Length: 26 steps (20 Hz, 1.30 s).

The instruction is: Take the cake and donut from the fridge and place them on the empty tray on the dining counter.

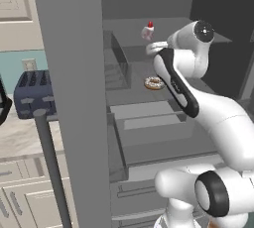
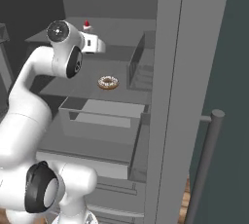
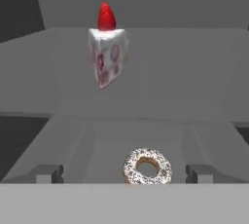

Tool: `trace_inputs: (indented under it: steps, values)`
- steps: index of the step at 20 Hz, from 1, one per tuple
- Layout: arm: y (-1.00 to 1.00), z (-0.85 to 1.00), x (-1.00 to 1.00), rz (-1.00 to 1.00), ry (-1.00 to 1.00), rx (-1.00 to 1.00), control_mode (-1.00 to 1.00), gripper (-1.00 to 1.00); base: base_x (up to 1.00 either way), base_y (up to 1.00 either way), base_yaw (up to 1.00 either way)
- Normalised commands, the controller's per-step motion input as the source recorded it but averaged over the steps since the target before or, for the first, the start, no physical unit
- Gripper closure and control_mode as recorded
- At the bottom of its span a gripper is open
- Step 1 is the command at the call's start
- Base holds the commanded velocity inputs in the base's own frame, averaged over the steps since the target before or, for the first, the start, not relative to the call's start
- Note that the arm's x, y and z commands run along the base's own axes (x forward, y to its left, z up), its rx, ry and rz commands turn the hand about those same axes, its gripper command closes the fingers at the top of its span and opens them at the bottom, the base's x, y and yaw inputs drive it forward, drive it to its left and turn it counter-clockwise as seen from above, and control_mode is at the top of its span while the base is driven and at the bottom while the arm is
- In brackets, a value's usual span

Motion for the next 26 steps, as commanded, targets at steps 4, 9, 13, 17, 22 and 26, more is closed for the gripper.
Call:
trace_inputs:
  steps: [4,9,13,17,22,26]
  values:
    - [0.0,0.31,0.0,0.02,0.05,-0.01,-1.0,-1.0,0.0,0.0,0.0]
    - [0.05,0.2,0.0,0.0,0.05,-0.02,-1.0,-1.0,0.0,0.0,0.0]
    - [0.17,0.24,0.03,0.0,0.0,-0.02,-1.0,-1.0,0.0,0.0,0.0]
    - [0.24,0.08,0.05,0.01,-0.01,-0.02,-1.0,-1.0,0.0,0.0,0.0]
    - [0.14,0.0,0.0,0.01,0.0,-0.01,-1.0,-1.0,0.0,0.0,0.0]
    - [0.0,0.0,0.14,0.0,0.05,0.0,-1.0,-1.0,0.0,0.0,0.0]
